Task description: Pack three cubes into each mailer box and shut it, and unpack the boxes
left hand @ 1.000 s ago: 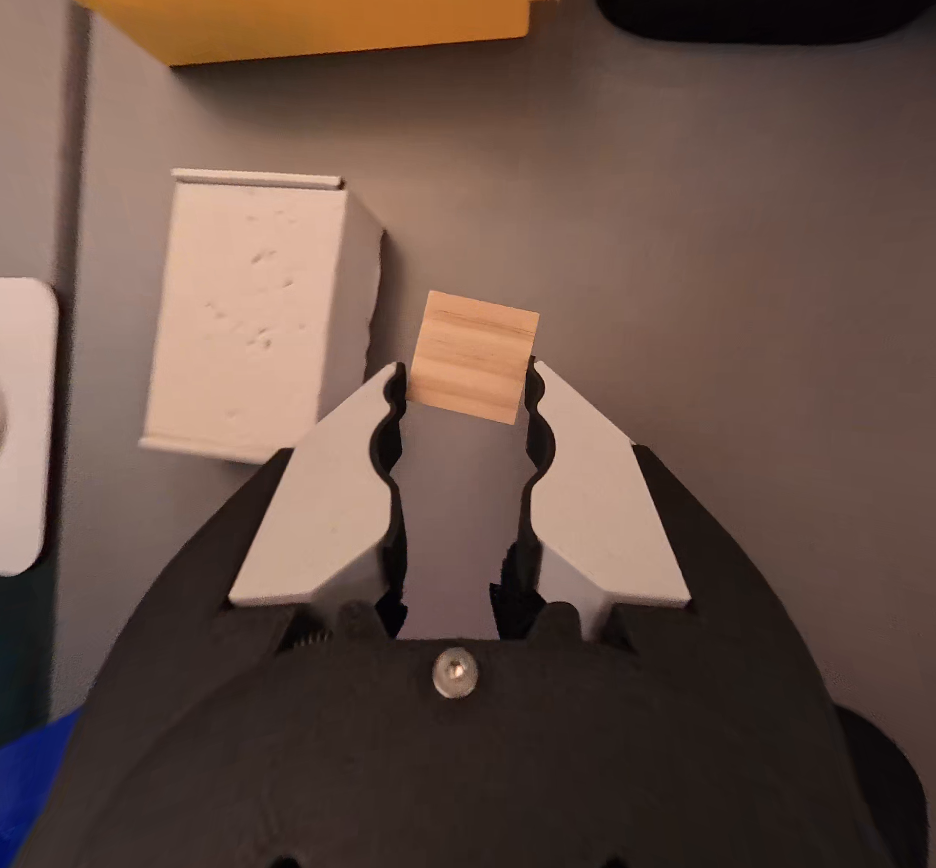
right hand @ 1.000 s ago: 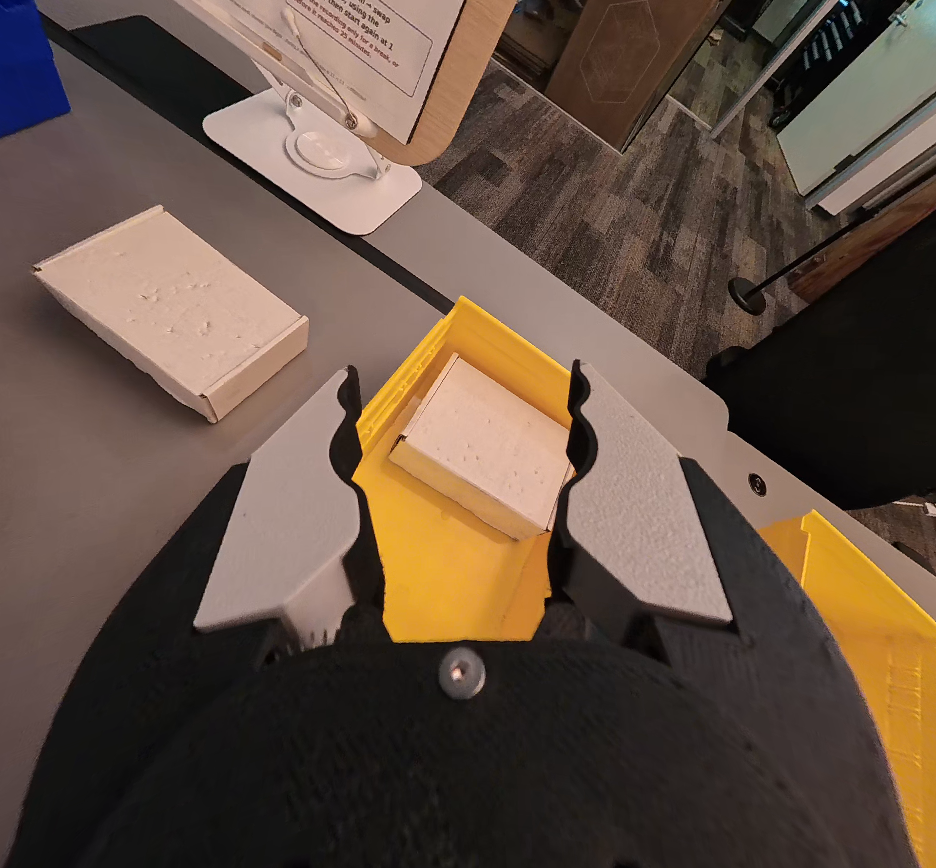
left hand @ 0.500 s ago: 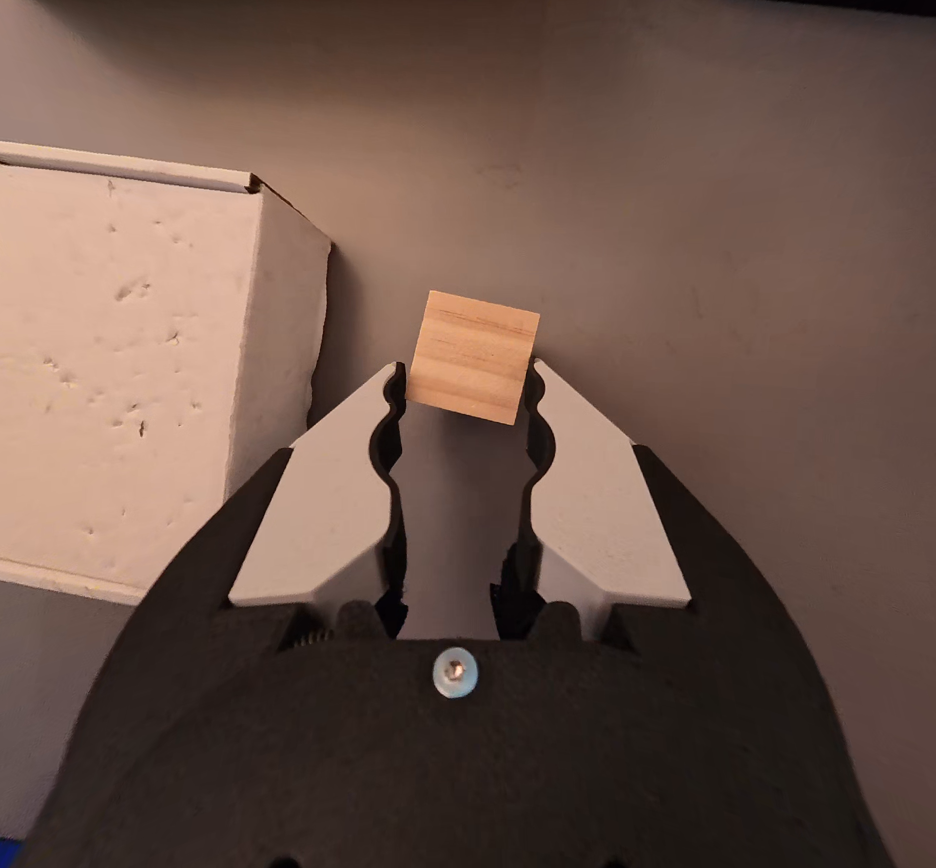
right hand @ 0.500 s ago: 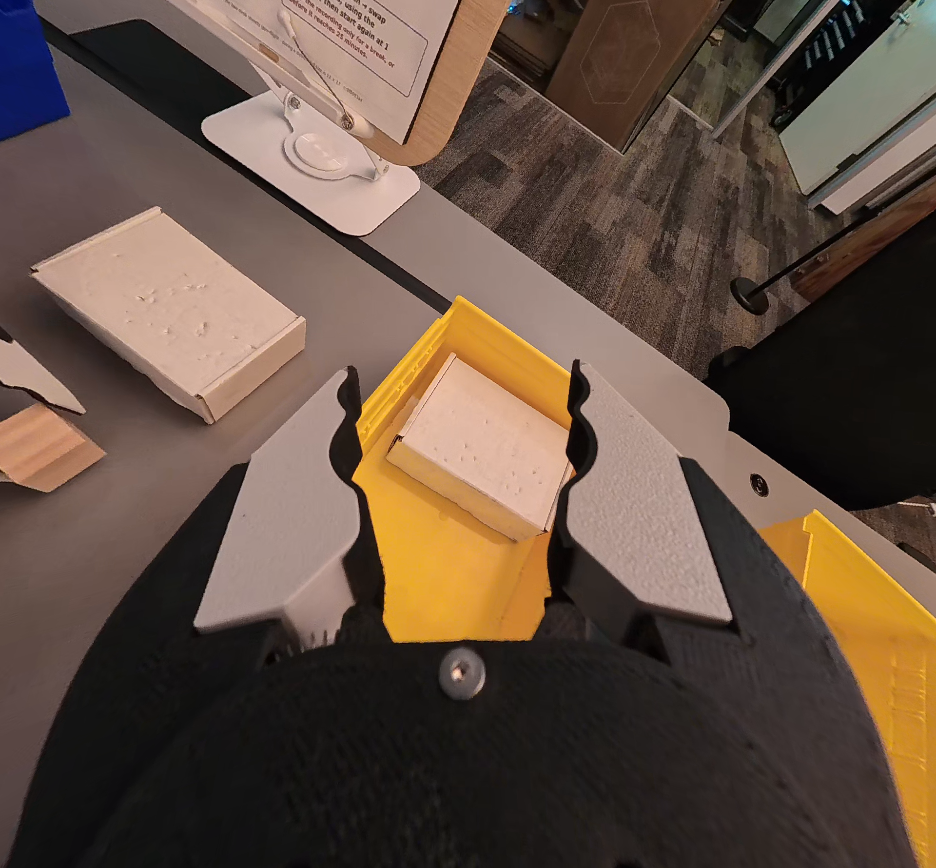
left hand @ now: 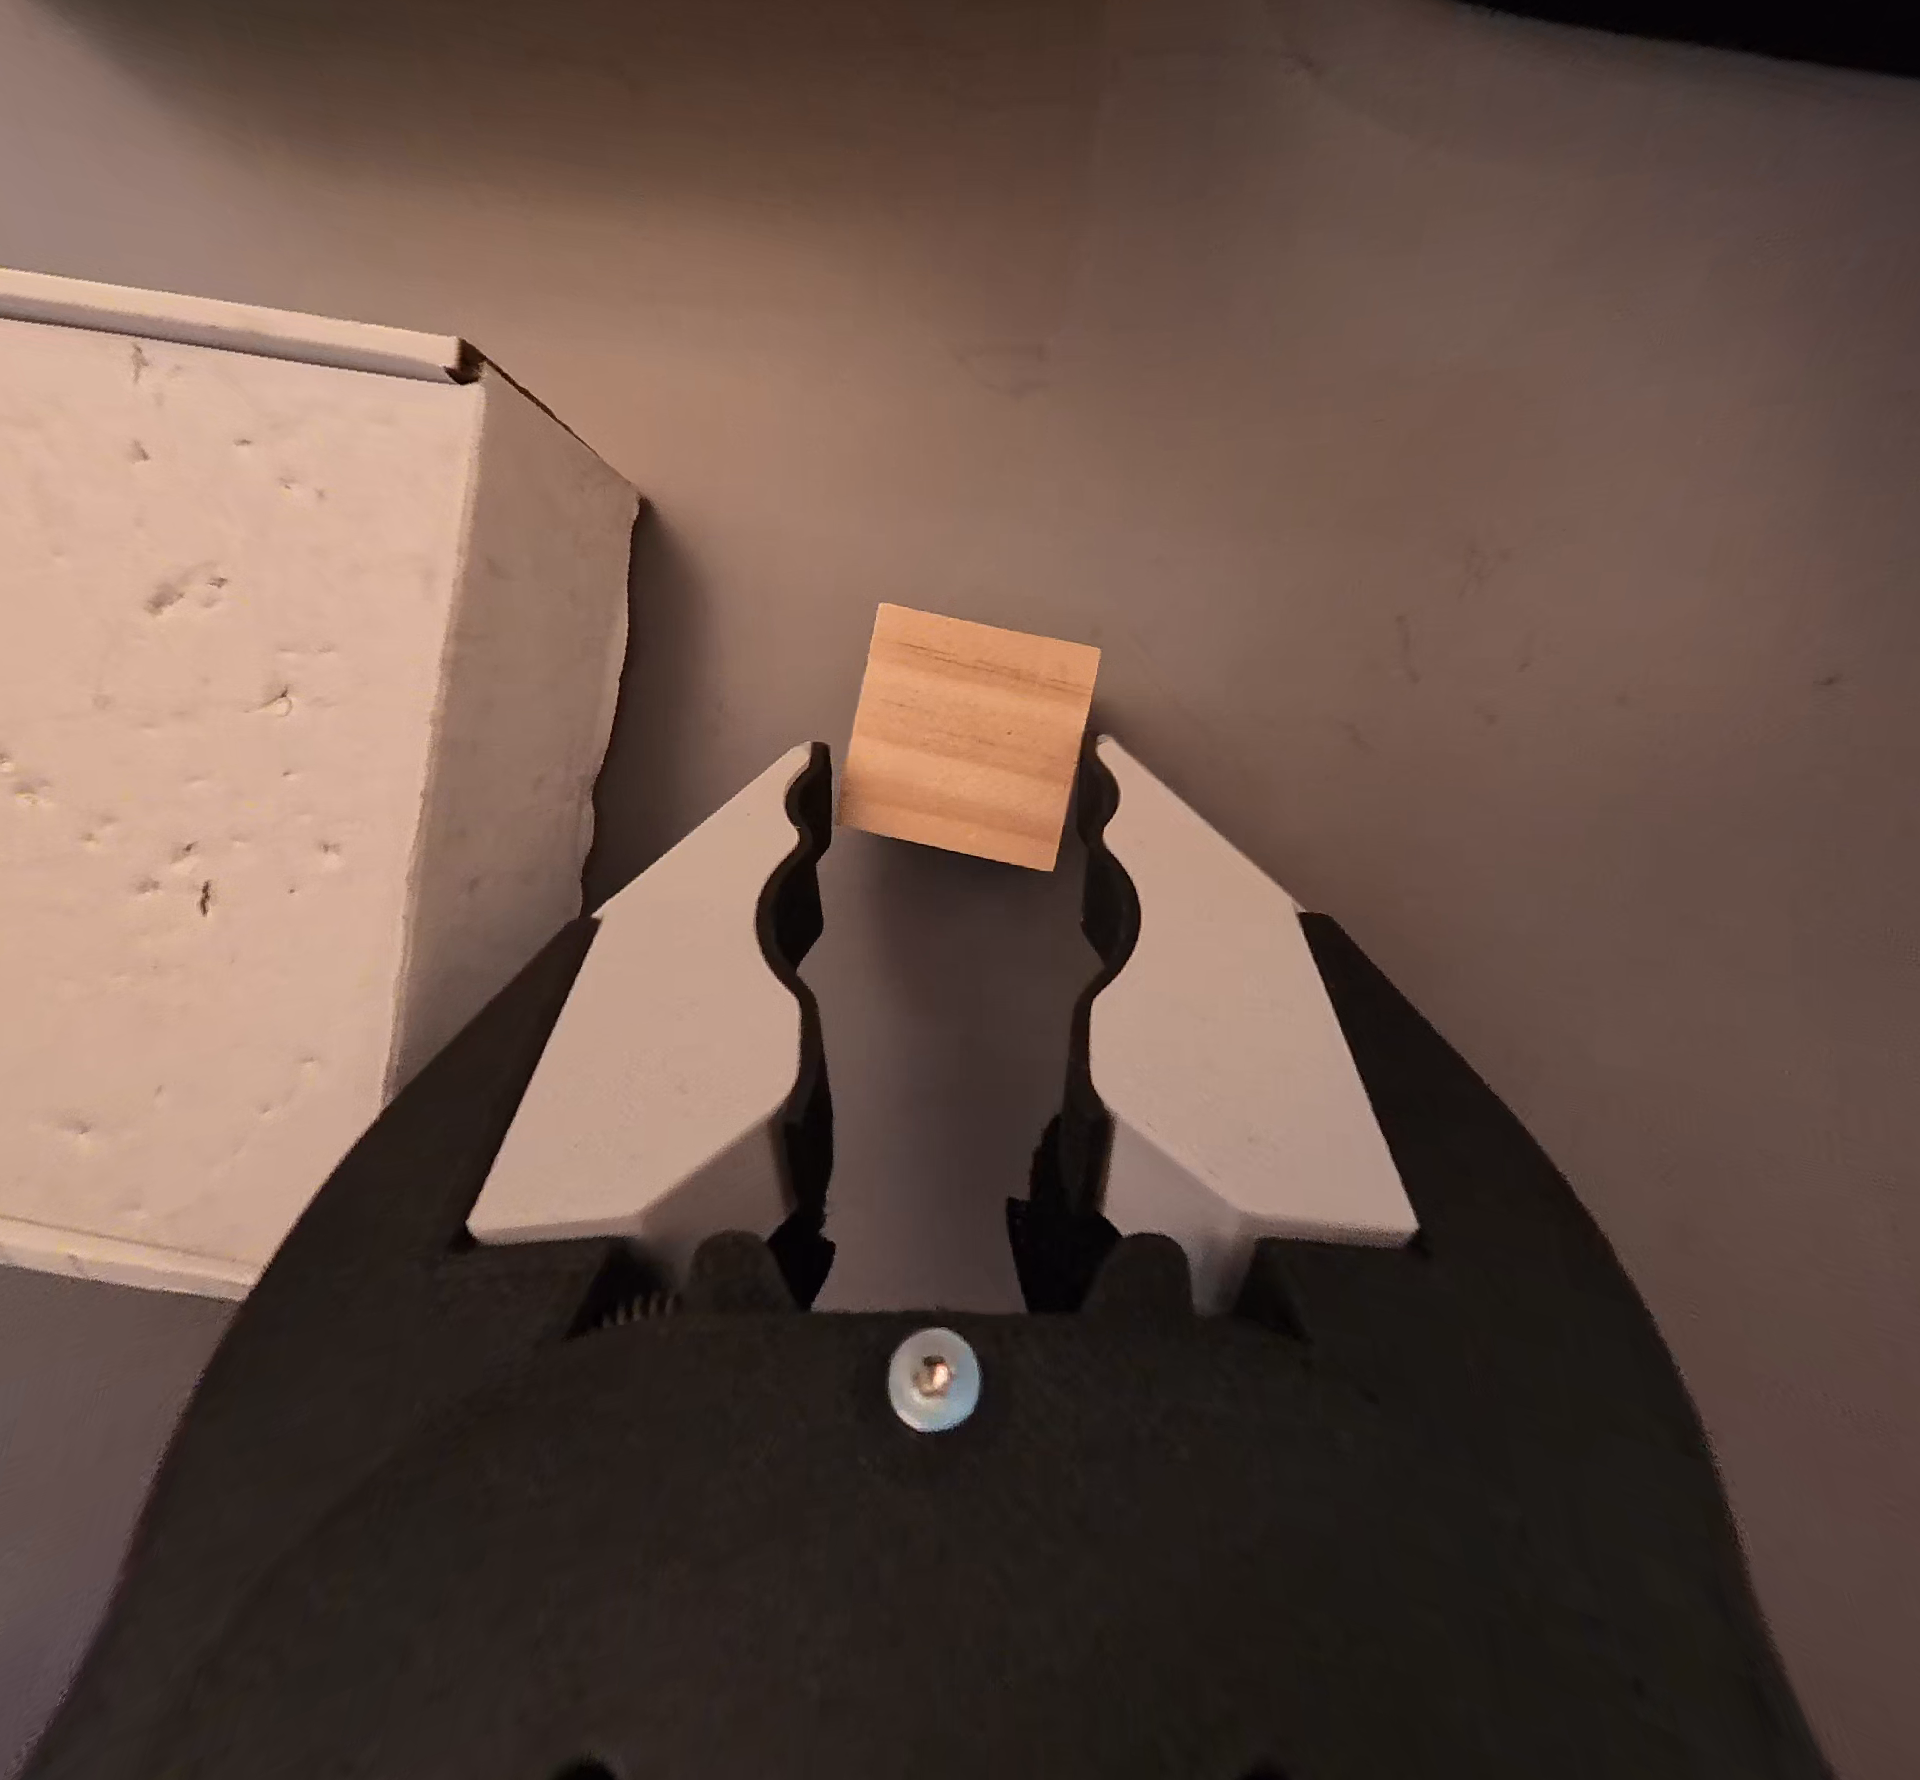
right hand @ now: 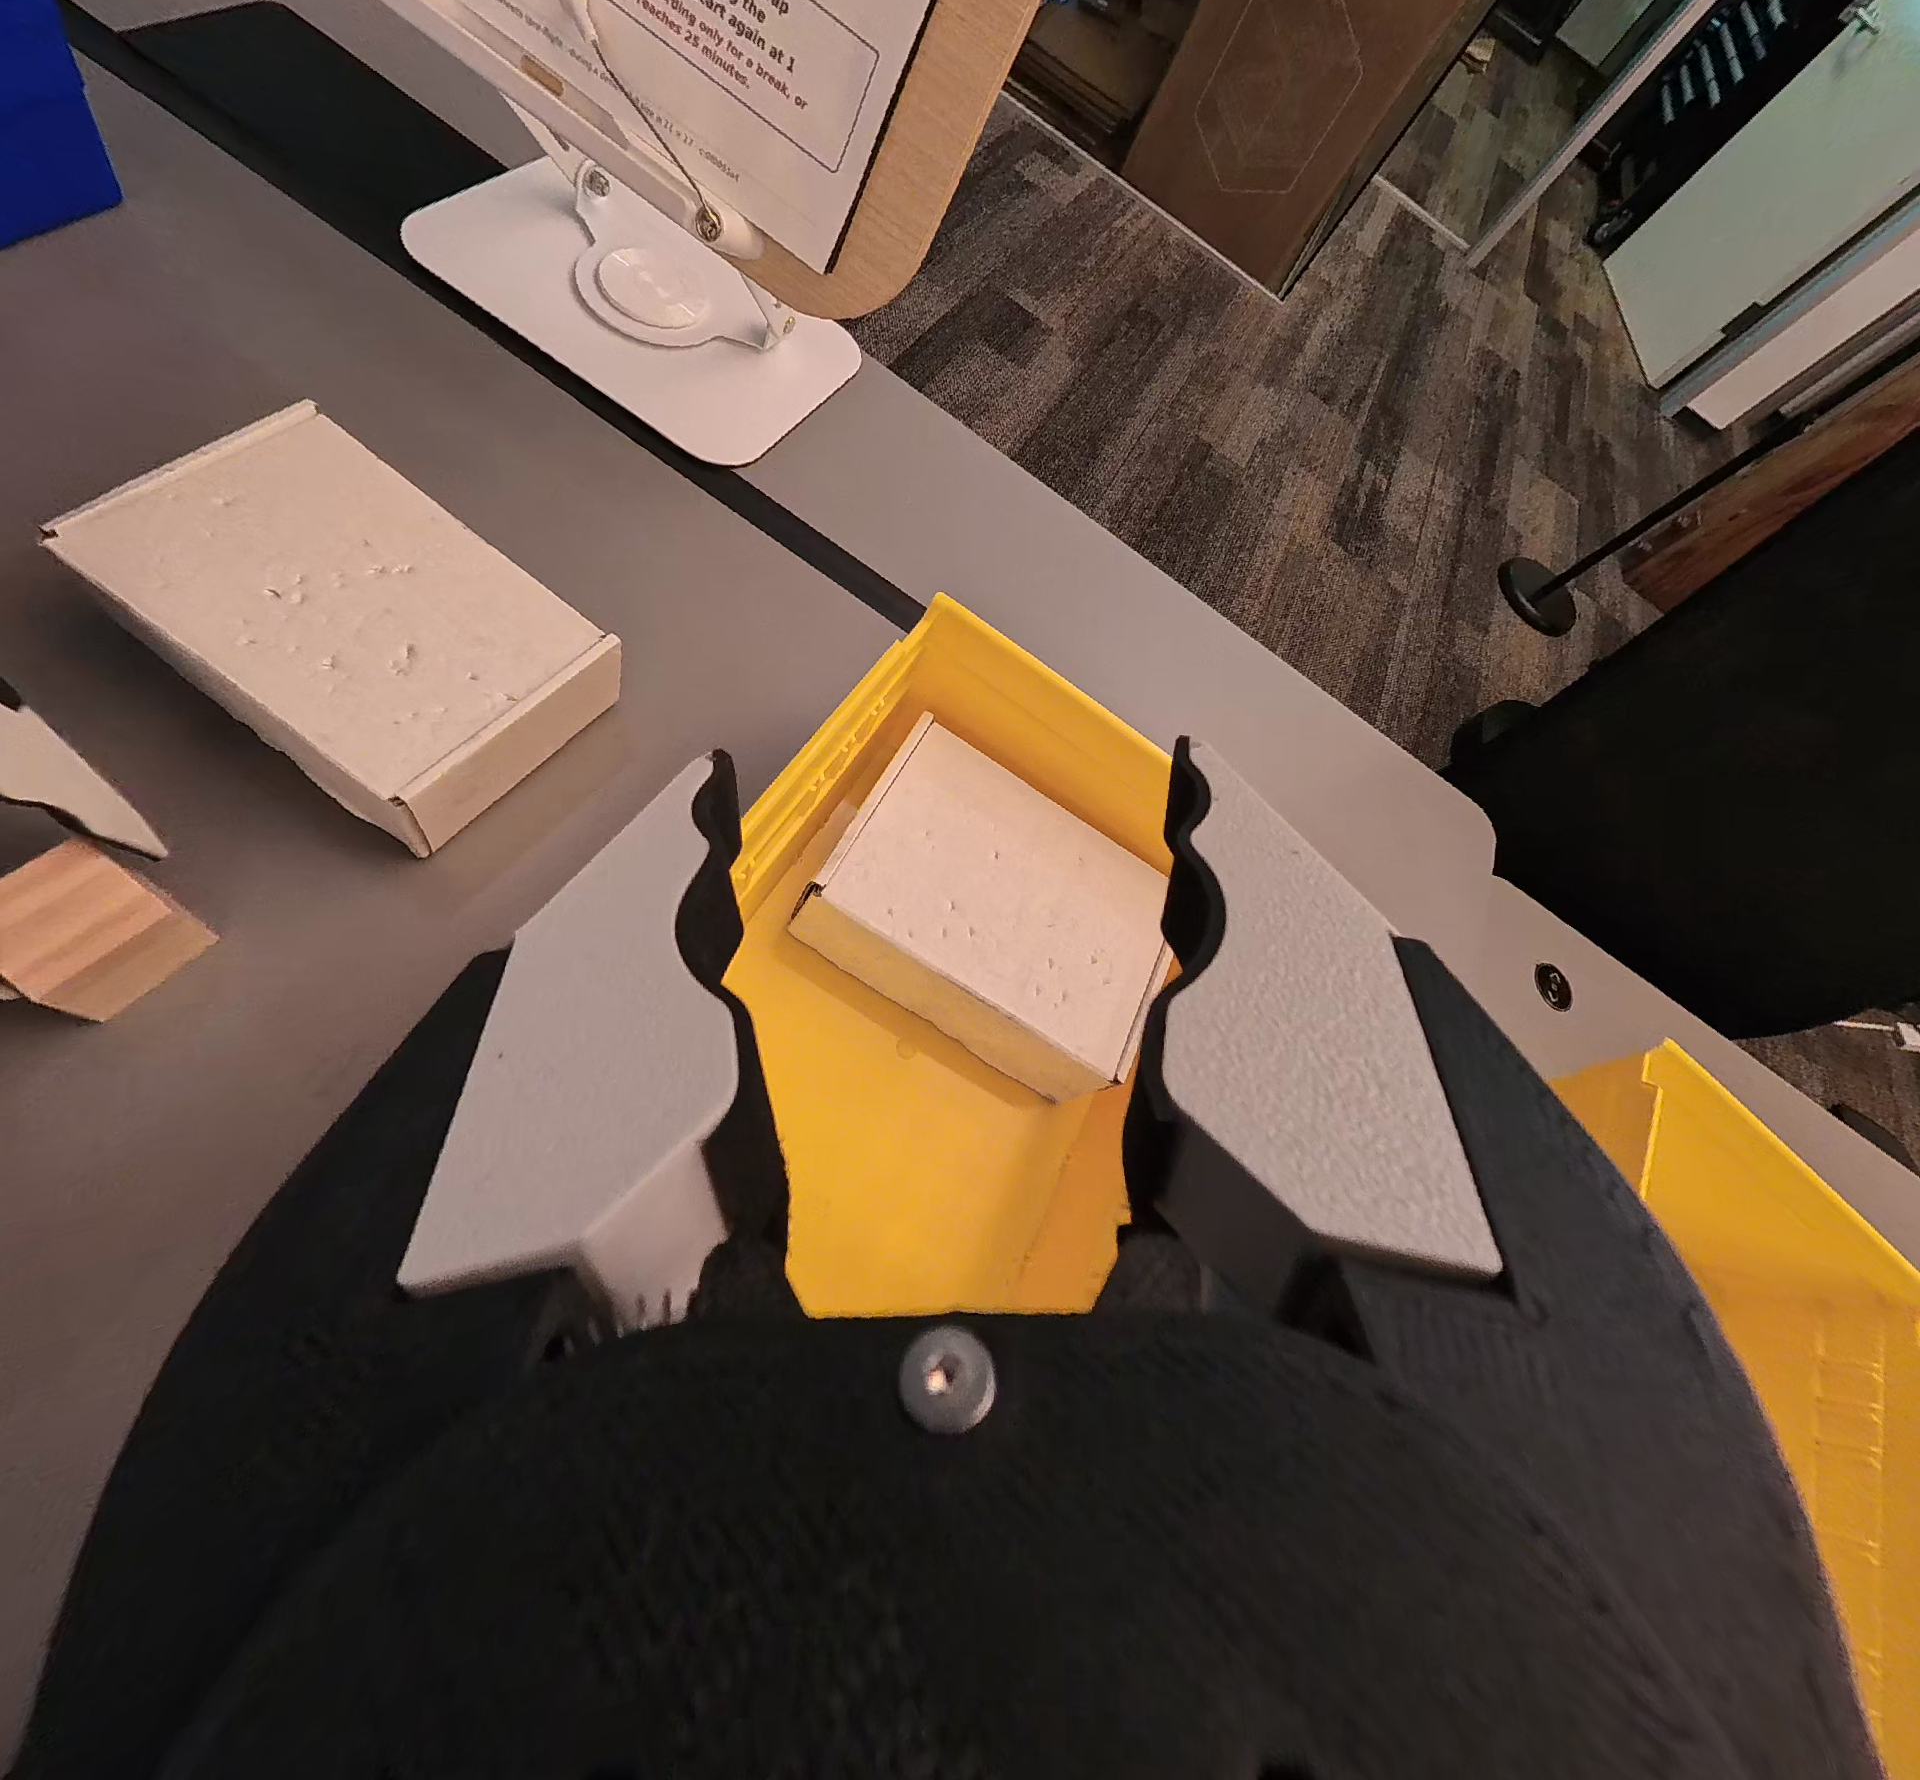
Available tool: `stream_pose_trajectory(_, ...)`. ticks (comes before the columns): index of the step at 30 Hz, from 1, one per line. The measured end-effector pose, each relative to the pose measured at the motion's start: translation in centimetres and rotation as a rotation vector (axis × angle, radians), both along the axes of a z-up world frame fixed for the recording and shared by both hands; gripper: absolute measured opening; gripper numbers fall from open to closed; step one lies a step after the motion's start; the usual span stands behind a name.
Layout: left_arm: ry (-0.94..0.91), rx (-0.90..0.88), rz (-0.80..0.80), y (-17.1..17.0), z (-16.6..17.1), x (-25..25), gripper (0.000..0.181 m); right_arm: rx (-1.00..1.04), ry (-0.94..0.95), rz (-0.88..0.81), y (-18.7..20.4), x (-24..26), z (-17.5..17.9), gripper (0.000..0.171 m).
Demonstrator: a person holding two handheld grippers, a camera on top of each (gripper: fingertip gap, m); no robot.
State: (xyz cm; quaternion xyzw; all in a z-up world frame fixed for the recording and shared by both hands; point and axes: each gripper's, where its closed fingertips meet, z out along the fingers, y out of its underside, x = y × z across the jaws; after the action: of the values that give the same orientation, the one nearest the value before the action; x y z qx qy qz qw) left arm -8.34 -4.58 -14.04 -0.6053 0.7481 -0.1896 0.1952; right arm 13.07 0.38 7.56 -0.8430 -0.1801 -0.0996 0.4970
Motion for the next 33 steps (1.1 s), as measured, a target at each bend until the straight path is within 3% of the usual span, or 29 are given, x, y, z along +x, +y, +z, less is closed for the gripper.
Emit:
stream_pose_trajectory(1,-0.017,-0.012,0.006,0.0,0.5,0.0,0.047,-0.002,-0.002,0.002,0.0,0.0,0.0,0.082)
stream_pose_trajectory(5,-0.16,-0.046,0.073,0.8,4.6,-0.4,0.051,-0.001,-0.006,-0.001,0.0,0.0,0.0,0.082)
stream_pose_trajectory(8,-0.348,-0.05,0.169,2.9,10.4,-2.6,0.052,-0.001,-0.005,-0.002,-0.1,0.1,0.0,0.082)
stream_pose_trajectory(11,-0.5,0.025,0.34,7.5,15.7,-7.7,0.066,0.002,0.001,-0.006,-0.1,0.3,0.0,0.082)
stream_pose_trajectory(13,-0.479,0.083,0.465,10.9,16.7,-12.7,0.079,0.002,0.002,-0.009,-0.2,0.4,0.0,0.082)
stream_pose_trajectory(17,-0.306,0.142,0.692,15.6,14.4,-22.7,0.088,0.004,0.005,-0.011,-0.2,0.5,0.1,0.082)
stream_pose_trajectory(21,-0.155,0.062,0.879,17.0,9.8,-29.4,0.086,-0.006,-0.002,-0.01,-0.1,0.3,-0.1,0.082)
stream_pose_trajectory(26,0.008,-0.165,0.911,14.9,4.1,-31.0,0.075,-0.035,-0.03,0.004,0.2,-0.4,-0.7,0.082)
stream_pose_trajectory(33,0.153,-0.073,0.923,15.5,0.9,-31.9,0.064,-0.062,-0.054,0.015,0.2,-0.9,-1.3,0.082)
